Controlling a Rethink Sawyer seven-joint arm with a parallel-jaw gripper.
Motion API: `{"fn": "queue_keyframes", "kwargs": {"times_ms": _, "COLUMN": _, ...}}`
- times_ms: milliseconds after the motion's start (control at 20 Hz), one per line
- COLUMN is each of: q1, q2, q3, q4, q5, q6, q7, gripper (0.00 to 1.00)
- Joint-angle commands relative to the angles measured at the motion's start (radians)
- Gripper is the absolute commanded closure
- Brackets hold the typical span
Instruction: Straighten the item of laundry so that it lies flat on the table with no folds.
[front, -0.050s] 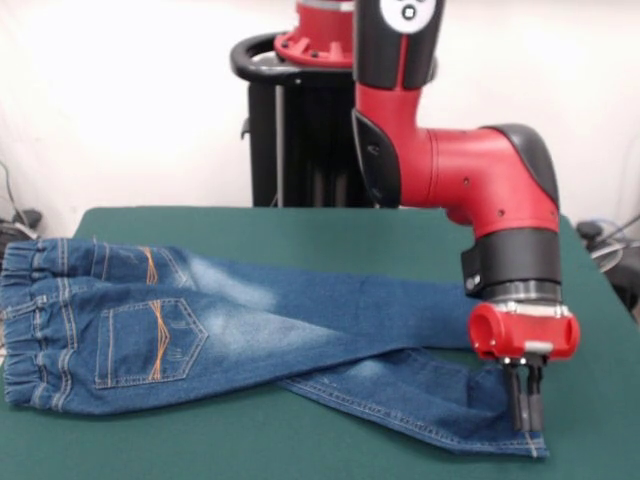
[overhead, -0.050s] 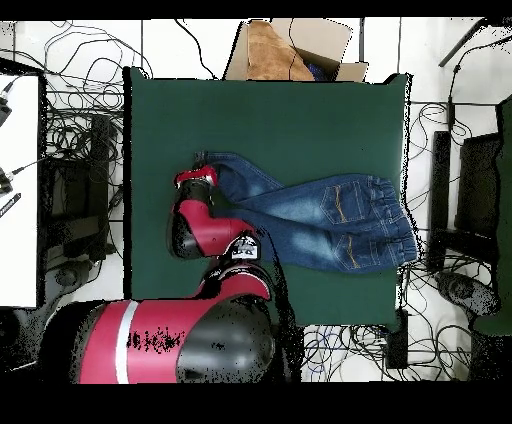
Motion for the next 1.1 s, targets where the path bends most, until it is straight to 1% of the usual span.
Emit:
{"fn": "queue_keyframes", "kwargs": {"times_ms": 50, "q1": -0.004, "q2": 0.042, "q3": 0.0, "q4": -0.115, "q5": 0.031, "q6": 0.138, "q7": 0.109, "gripper": 1.0}}
{"fn": "queue_keyframes", "kwargs": {"times_ms": 350, "q1": -0.007, "q2": 0.055, "q3": 0.006, "q4": -0.126, "q5": 0.012, "q6": 0.133, "q7": 0.121, "gripper": 1.0}}
{"fn": "queue_keyframes", "kwargs": {"times_ms": 500, "q1": -0.006, "q2": 0.062, "q3": 0.008, "q4": -0.136, "q5": 0.005, "q6": 0.172, "q7": 0.11, "gripper": 1.0}}
{"fn": "queue_keyframes", "kwargs": {"times_ms": 600, "q1": -0.008, "q2": 0.061, "q3": 0.012, "q4": -0.14, "q5": -0.005, "q6": 0.226, "q7": 0.096, "gripper": 1.0}}
{"fn": "queue_keyframes", "kwargs": {"times_ms": 650, "q1": -0.012, "q2": 0.058, "q3": 0.019, "q4": -0.145, "q5": -0.014, "q6": 0.275, "q7": 0.083, "gripper": 1.0}}
{"fn": "queue_keyframes", "kwargs": {"times_ms": 750, "q1": -0.013, "q2": 0.056, "q3": 0.021, "q4": -0.149, "q5": -0.019, "q6": 0.314, "q7": 0.078, "gripper": 1.0}}
{"fn": "queue_keyframes", "kwargs": {"times_ms": 1100, "q1": -0.011, "q2": 0.06, "q3": 0.018, "q4": -0.163, "q5": -0.04, "q6": 0.344, "q7": 0.099, "gripper": 1.0}}
